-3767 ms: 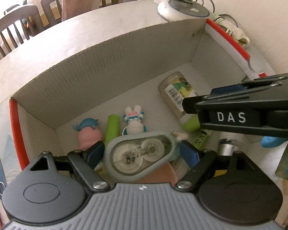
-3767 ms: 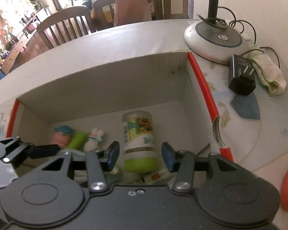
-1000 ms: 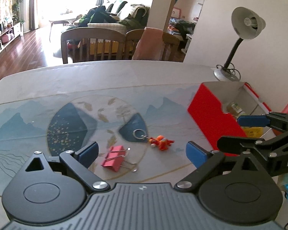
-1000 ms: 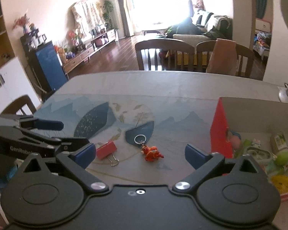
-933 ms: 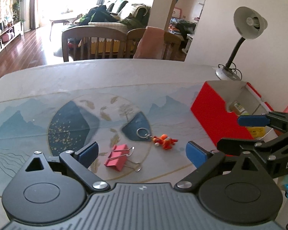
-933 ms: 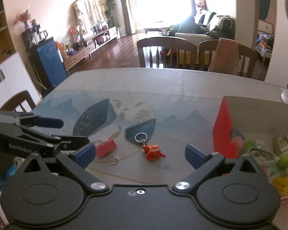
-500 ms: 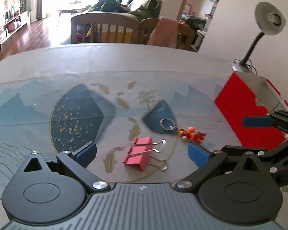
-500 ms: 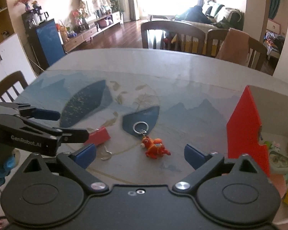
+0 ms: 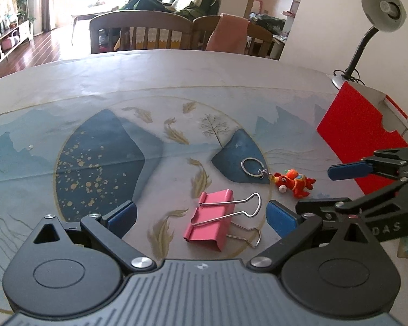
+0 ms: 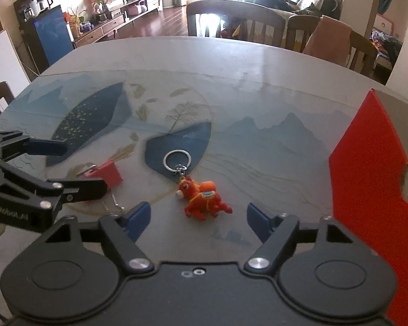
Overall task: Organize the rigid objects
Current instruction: 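Grasp the pink binder clip with left tool while right tool grasps the orange keychain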
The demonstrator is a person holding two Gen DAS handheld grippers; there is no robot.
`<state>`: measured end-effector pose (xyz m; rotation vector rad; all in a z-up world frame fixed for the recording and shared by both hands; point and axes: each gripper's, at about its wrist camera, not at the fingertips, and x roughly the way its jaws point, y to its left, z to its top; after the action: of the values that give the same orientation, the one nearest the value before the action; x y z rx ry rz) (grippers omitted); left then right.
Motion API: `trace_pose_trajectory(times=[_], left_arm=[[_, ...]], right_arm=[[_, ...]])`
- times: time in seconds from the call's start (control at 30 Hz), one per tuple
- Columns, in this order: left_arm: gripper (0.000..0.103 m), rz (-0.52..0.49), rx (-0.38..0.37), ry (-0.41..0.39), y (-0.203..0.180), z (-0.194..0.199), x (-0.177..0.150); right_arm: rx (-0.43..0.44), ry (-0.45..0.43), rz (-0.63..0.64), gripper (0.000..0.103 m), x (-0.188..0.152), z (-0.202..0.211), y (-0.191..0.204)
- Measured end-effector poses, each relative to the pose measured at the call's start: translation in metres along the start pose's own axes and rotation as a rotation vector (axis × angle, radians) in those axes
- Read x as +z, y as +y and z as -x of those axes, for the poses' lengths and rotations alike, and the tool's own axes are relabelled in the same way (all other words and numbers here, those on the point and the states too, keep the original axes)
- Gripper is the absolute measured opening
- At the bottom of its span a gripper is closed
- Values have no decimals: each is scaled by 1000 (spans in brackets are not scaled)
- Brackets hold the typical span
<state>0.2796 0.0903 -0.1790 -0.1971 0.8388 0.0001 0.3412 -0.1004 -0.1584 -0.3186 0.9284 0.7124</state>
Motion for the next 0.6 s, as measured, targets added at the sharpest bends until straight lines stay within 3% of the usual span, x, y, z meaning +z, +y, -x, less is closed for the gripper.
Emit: trace_pose_trajectory(times=[0.23, 0.33, 0.5, 0.53, 0.6], left_arm=[[99, -20, 11, -11, -3, -6, -3], [84, -22, 12, -6, -5, -9, -2], [78, -2, 3, 1, -4, -12, -2], [64, 3, -4, 3, -4, -12, -2], [59, 5, -3, 7, -4, -14, -2]], right_arm=[[4, 14, 17, 65, 3, -10, -2], [7, 16, 18, 61, 4, -13, -2], [11, 18, 27, 57, 4, -17, -2], [11, 16, 30, 57, 3, -17, -2], [12, 12, 33, 57, 3, -17, -1]])
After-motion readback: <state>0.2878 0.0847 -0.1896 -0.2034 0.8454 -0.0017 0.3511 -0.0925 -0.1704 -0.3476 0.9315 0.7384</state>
